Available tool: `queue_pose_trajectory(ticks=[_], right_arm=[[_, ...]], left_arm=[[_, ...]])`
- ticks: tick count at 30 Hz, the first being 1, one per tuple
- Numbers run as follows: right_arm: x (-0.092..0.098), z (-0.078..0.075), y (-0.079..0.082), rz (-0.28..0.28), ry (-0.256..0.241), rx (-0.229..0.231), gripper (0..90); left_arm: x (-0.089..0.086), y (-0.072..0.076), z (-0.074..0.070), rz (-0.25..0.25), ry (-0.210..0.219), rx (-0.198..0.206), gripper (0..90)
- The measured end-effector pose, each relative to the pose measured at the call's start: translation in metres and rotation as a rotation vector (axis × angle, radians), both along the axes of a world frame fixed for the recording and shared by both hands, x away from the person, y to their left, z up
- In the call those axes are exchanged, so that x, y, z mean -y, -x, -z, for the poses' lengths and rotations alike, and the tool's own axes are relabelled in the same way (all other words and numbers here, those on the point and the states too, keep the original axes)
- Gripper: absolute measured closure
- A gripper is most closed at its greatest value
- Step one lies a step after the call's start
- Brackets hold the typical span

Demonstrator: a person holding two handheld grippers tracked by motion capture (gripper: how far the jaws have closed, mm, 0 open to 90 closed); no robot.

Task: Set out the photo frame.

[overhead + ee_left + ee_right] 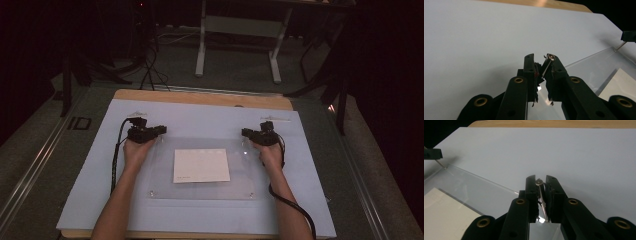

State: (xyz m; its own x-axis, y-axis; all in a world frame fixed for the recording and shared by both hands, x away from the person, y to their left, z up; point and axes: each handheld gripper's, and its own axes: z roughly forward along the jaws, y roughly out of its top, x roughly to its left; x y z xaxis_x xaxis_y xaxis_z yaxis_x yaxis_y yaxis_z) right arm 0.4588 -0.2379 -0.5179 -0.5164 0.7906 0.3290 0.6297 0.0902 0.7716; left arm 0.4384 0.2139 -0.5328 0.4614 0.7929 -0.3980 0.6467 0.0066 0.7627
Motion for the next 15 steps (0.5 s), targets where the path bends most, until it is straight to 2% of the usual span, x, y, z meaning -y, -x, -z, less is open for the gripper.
queue_pose_trajectory(ticks=[4, 15], right_arm=[[0.001, 0.001, -0.005, 0.006, -0.026, -0.023, 81.5], [0.0, 0.001, -0.013, 0.024, -0.047, -0.055, 82.3]], left_arm=[[-0.001, -0.004, 0.002, -0.007, 0.029, -0.023, 79.8], [0.002, -0.011, 0.005, -0.049, 0.063, -0.059, 80.6]])
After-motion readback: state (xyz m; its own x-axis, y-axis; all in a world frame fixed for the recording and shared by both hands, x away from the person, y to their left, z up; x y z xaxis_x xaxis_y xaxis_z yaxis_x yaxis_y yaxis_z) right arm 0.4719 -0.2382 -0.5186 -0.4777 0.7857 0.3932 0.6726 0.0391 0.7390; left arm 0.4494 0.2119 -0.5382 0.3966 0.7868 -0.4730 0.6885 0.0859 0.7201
